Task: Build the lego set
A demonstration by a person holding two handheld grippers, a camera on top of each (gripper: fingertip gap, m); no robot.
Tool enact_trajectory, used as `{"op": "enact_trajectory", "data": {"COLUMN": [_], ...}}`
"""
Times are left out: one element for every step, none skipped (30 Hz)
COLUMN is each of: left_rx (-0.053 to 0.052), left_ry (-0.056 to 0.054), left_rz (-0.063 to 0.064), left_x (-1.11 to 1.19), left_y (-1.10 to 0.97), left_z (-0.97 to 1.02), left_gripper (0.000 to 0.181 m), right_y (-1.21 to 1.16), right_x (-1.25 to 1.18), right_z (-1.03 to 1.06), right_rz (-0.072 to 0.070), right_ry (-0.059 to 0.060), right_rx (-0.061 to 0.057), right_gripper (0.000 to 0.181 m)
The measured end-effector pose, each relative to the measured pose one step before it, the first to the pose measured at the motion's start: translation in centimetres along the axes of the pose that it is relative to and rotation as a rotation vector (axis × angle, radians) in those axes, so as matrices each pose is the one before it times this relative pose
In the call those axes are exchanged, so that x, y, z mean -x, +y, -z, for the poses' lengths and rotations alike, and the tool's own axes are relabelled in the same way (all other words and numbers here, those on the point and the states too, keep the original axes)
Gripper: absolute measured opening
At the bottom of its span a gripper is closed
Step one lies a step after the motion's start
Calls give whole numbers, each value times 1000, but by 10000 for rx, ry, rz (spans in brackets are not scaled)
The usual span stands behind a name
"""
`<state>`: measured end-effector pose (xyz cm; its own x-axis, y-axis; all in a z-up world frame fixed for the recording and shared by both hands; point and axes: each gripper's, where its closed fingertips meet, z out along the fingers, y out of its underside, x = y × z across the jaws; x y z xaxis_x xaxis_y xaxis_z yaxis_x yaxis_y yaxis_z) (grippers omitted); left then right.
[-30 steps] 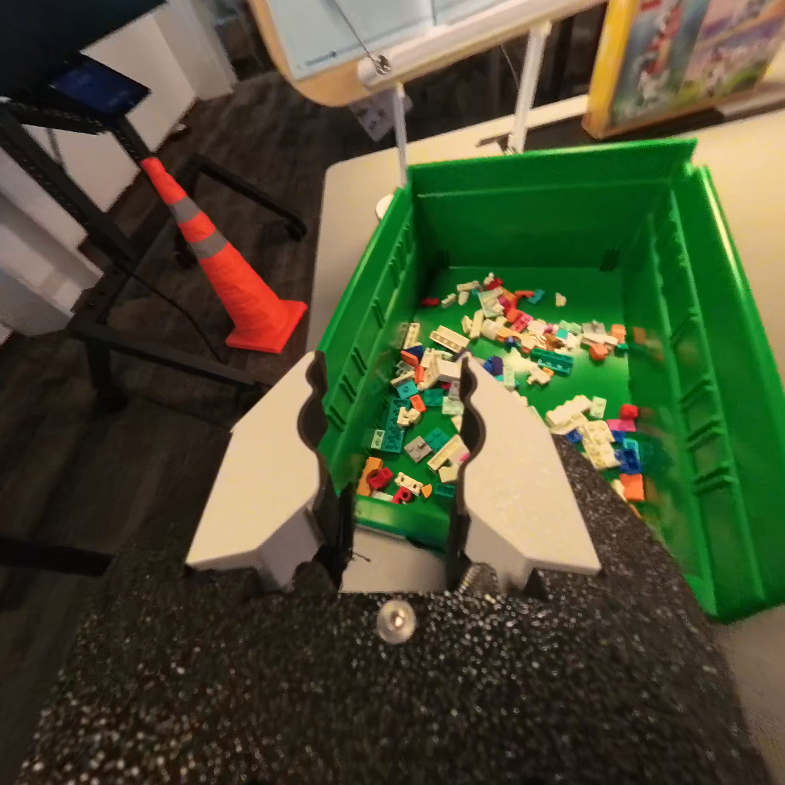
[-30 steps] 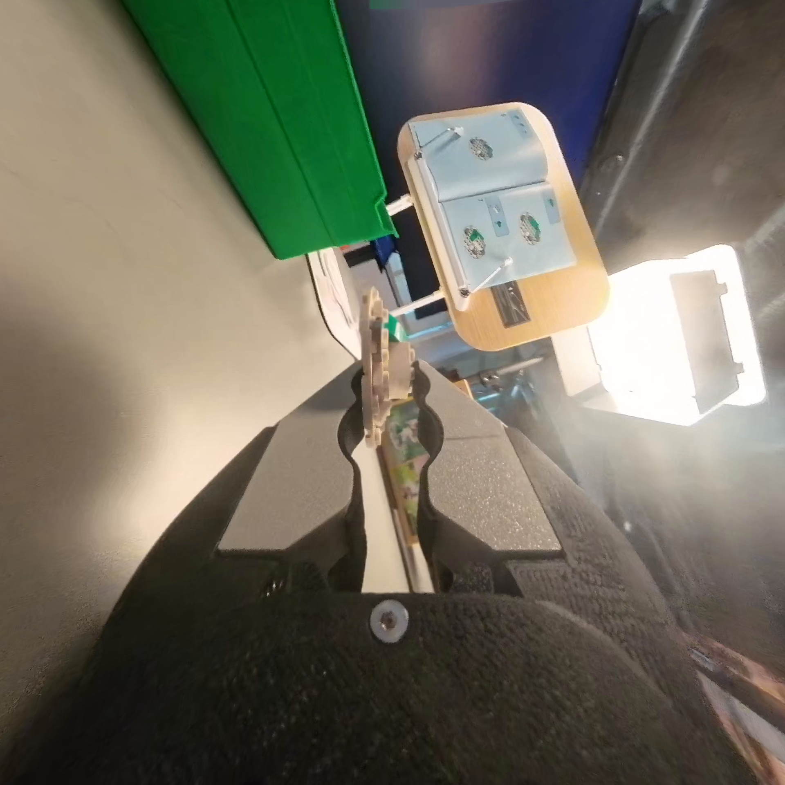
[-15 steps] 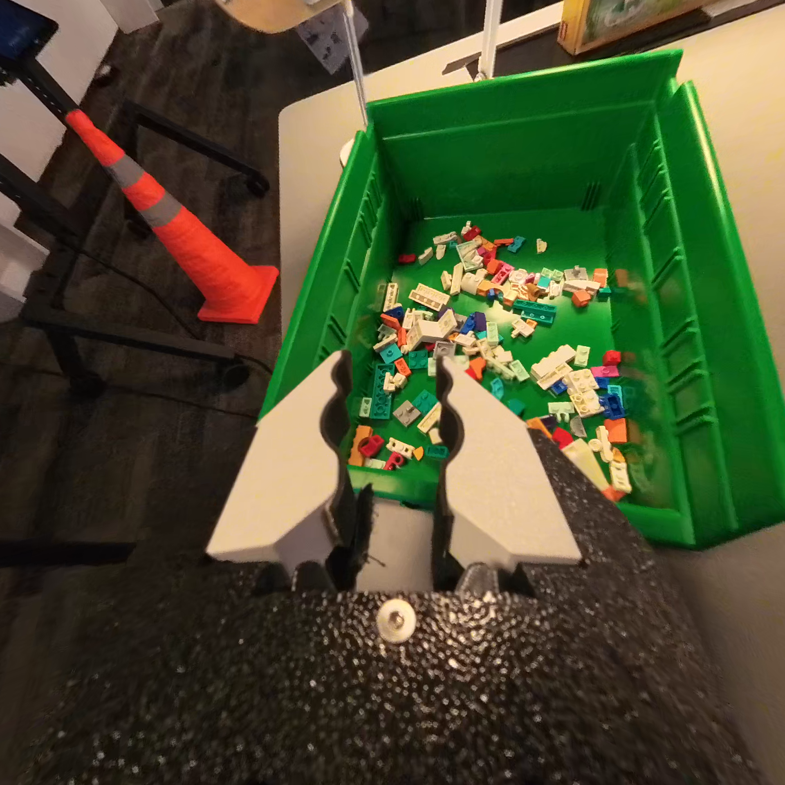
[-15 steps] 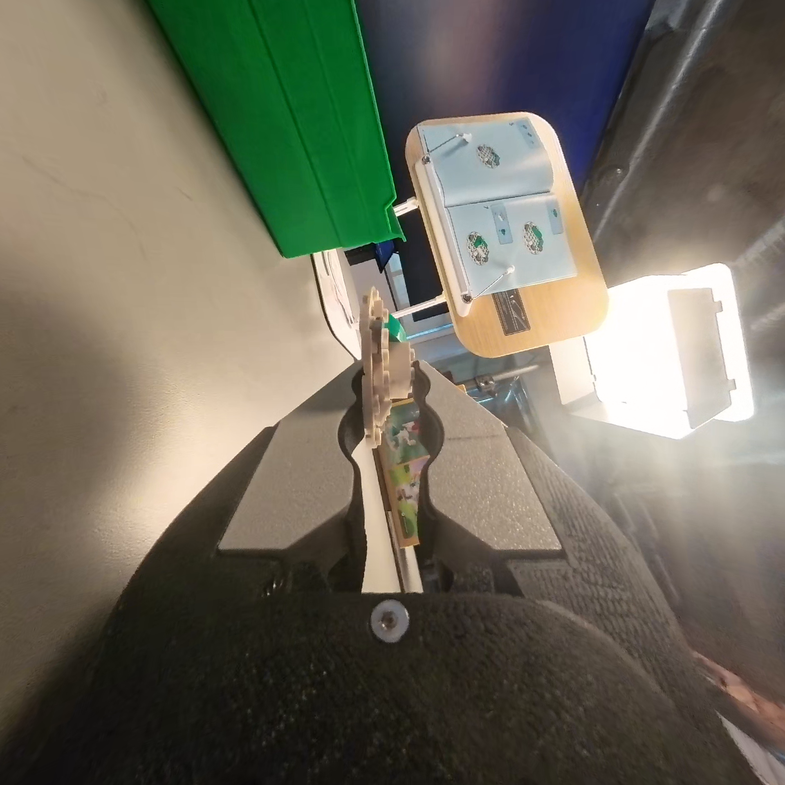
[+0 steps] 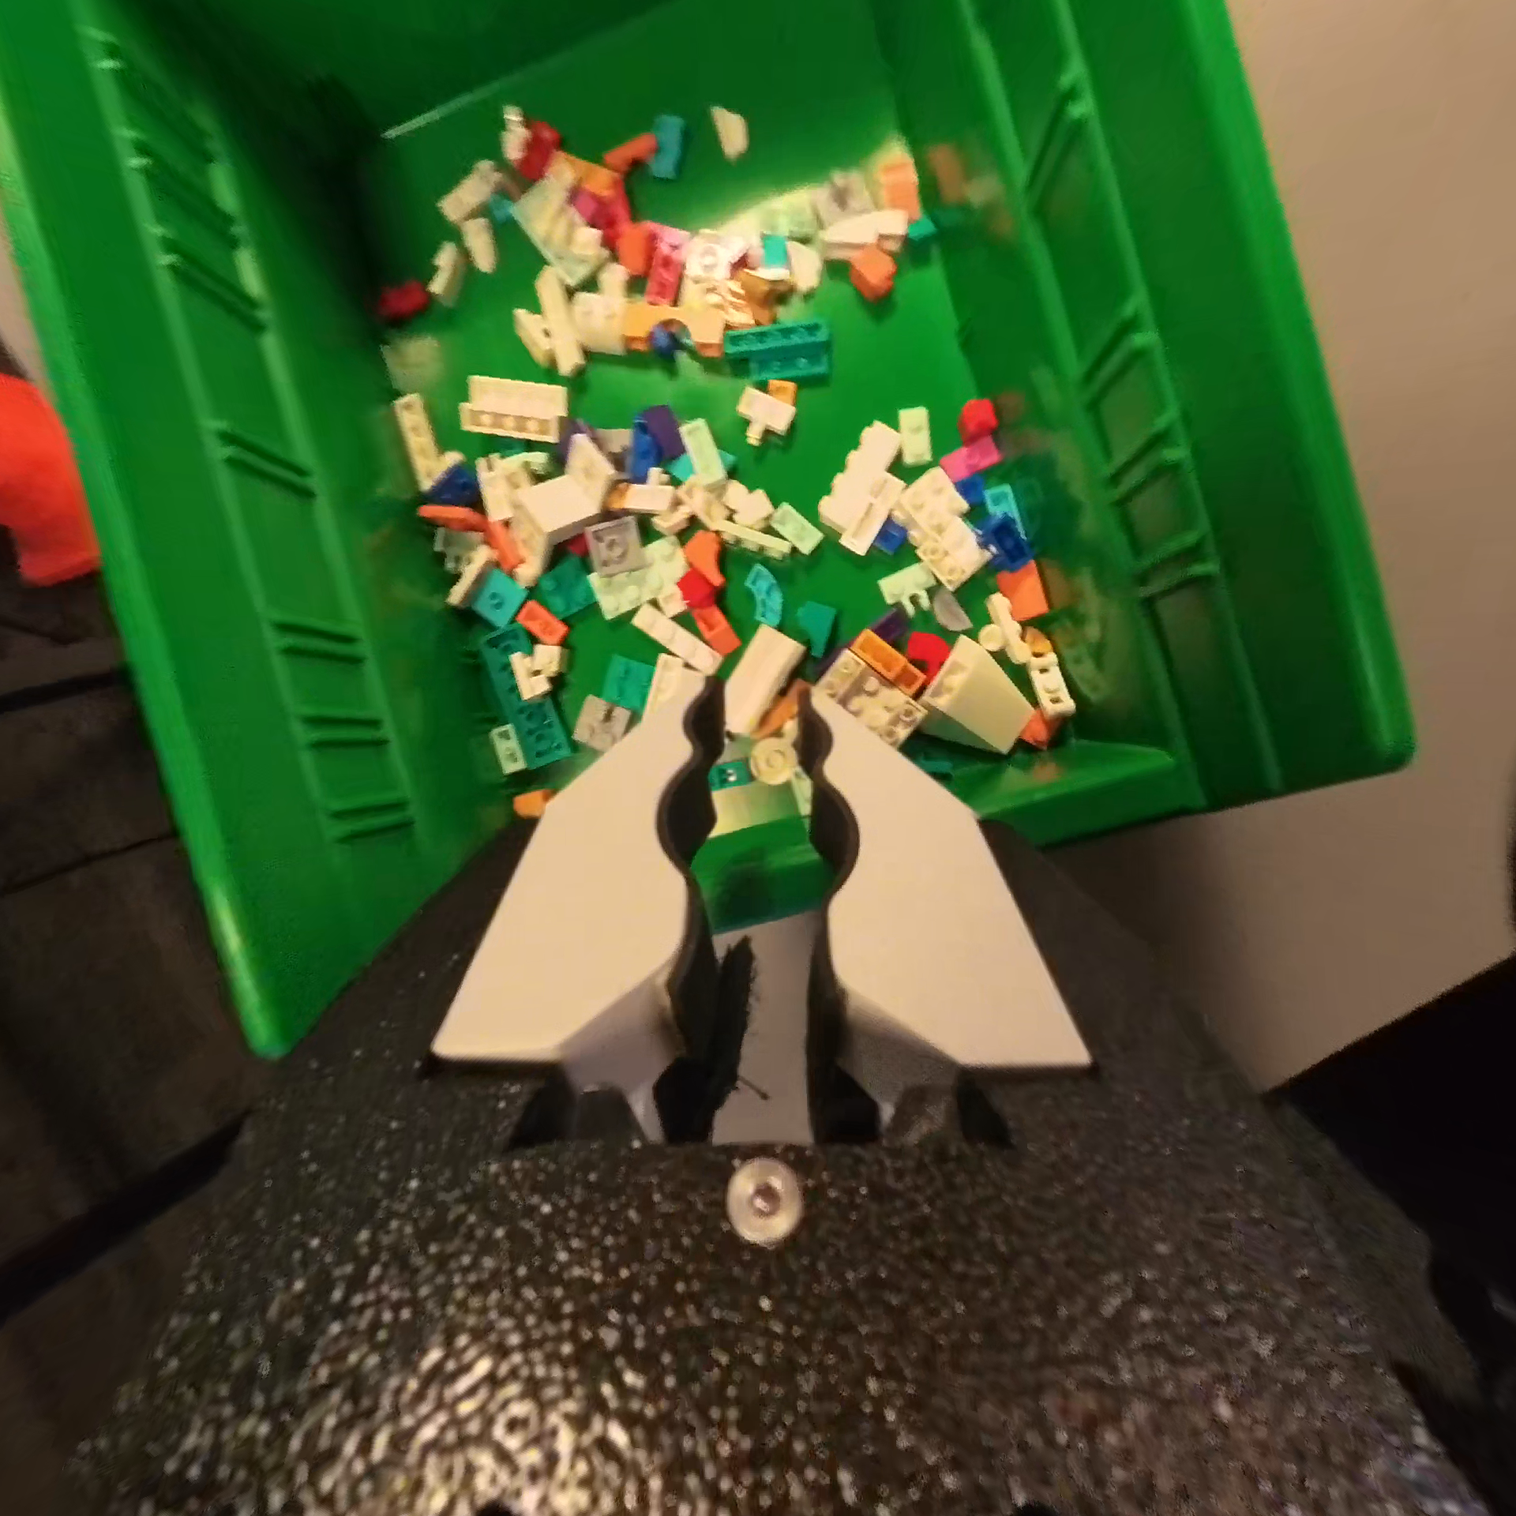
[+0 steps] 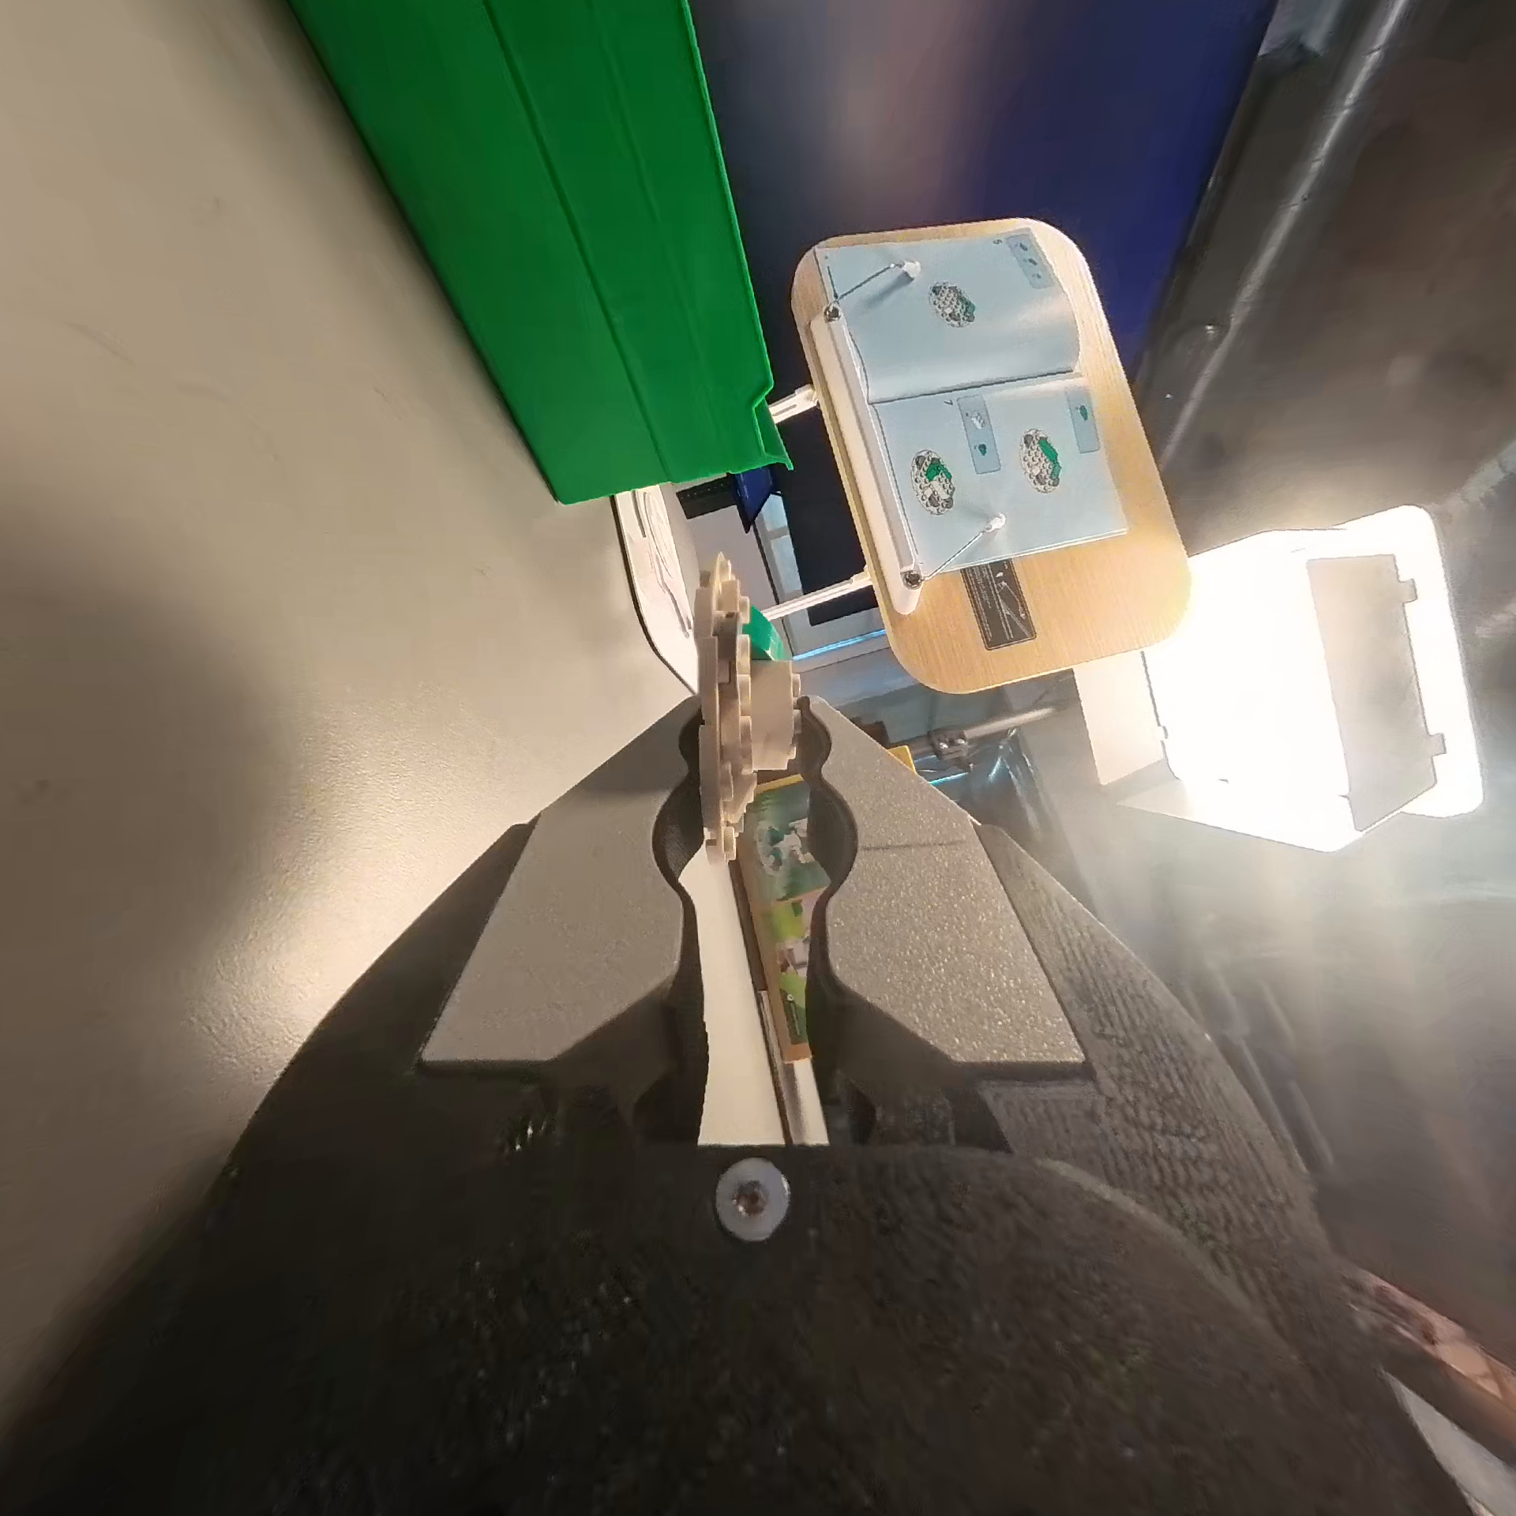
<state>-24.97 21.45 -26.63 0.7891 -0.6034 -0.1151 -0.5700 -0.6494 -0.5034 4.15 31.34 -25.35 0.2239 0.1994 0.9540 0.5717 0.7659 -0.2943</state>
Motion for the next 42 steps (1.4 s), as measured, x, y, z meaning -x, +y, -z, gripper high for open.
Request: {"op": "enact_trajectory", "data": {"left_rx": [178,151,68,10,43,81,162,232,304,384,477,503,409,380,330,268,207,166,121,92,66,74,48,16,-14,-26,-19,-8,10,27,30,42,38,13,-30,-69,-66,-38,-24,-23,-47,-41], "left_ry": [213,238,191,198,236,264,287,392,529,601,584,461,150,75,35,-3,41,79,39,36,25,-28,-39,-16,-3,6,44,55,63,29,18,5,-5,-2,3,15,17,-14,-48,-54,-47,-86], "left_rz": [-317,-227,-154,-120,-80,-43,-48,-81,-109,-102,-85,-129,-136,-149,-179,-170,-84,-15,-16,6,25,15,20,33,36,46,80,90,63,5,-12,-3,-29,-58,-95,-96,-20,39,67,45,-2,-35], "left_x": [-539,-540,-418,-348,-326,-299,-325,-496,-682,-785,-725,-518,-48,49,70,83,16,-28,27,9,25,67,74,17,-10,-8,-42,-16,-42,9,10,24,25,-13,-12,-15,22,73,122,123,91,125], "left_y": [172,151,35,-39,-7,37,109,168,207,232,294,282,108,78,49,46,26,21,18,26,25,57,48,27,12,14,12,23,25,20,12,8,10,-1,-23,-38,-12,46,65,52,27,9], "left_z": [-333,-314,-272,-196,-110,-36,-52,-54,-125,-162,-215,-260,-238,-167,-117,-90,-63,-58,-49,-54,-13,-56,-21,-5,36,44,38,37,20,0,-26,-38,-38,-17,-8,13,-12,-50,-86,-72,-29,-7], "left_gripper": [11,5,4,5,4,4,3,3,2,1,1,0,0,0,0,0,0,0,0,0,0,0,0,0,0,0,0,0,0,0,0,0,0,0,0,0,0,0,0,0,0,0], "right_y": [-12,-1,13,16,11,7,-3,-3,5,1,2,2,-10,-34,-27,-6,-5,22,-2,-9,7,-4,-28,-19,-52,-64,-33,-45,-15,-10,-12,-24,-49,-36,-2,2,7,15,26,-16,-40,-9], "right_x": [18,31,27,27,48,52,37,46,31,17,2,10,-1,-17,-27,-28,-33,-44,-20,-29,-22,-6,-21,-29,-26,-62,-19,-35,-24,9,-1,-32,-12,26,11,-10,9,56,36,-21,-26,3], "right_z": [-6,-7,-1,-15,-38,-45,-19,-20,-25,-11,-4,11,21,34,17,23,34,24,6,8,-14,-11,13,57,82,24,15,26,46,42,21,12,-21,-66,7,-1,-9,-31,-12,17,12,2], "right_rz": [-8,4,16,16,12,14,14,11,10,5,-2,-2,0,1,-2,-2,-7,-16,-22,-23,-26,-28,-20,-18,-20,-16,-18,-23,-25,-24,-19,-18,-30,-35,-22,-17,-26,-26,-4,5,-17,-14], "right_ry": [-9,-9,-5,-5,-10,-12,-8,-7,-4,2,1,-4,-5,8,14,11,12,12,10,9,8,6,8,9,7,7,9,9,2,-7,-7,3,1,-14,-18,-8,-12,-35,-25,14,13,-4], "right_rx": [-8,-1,7,8,5,6,4,2,5,5,6,7,2,-8,-15,-9,-1,0,-2,-8,-15,-20,-23,-21,-20,-17,-16,-19,-17,-13,-10,-10,-12,-6,2,-1,-5,5,12,-4,-20,-8], "right_gripper": [18,18,18,18,18,18,18,18,18,18,18,18,18,18,18,18,18,18,19,18,19,18,18,18,18,18,18,18,18,18,18,18,18,19,18,18,18,18,18,18,18,18]}}
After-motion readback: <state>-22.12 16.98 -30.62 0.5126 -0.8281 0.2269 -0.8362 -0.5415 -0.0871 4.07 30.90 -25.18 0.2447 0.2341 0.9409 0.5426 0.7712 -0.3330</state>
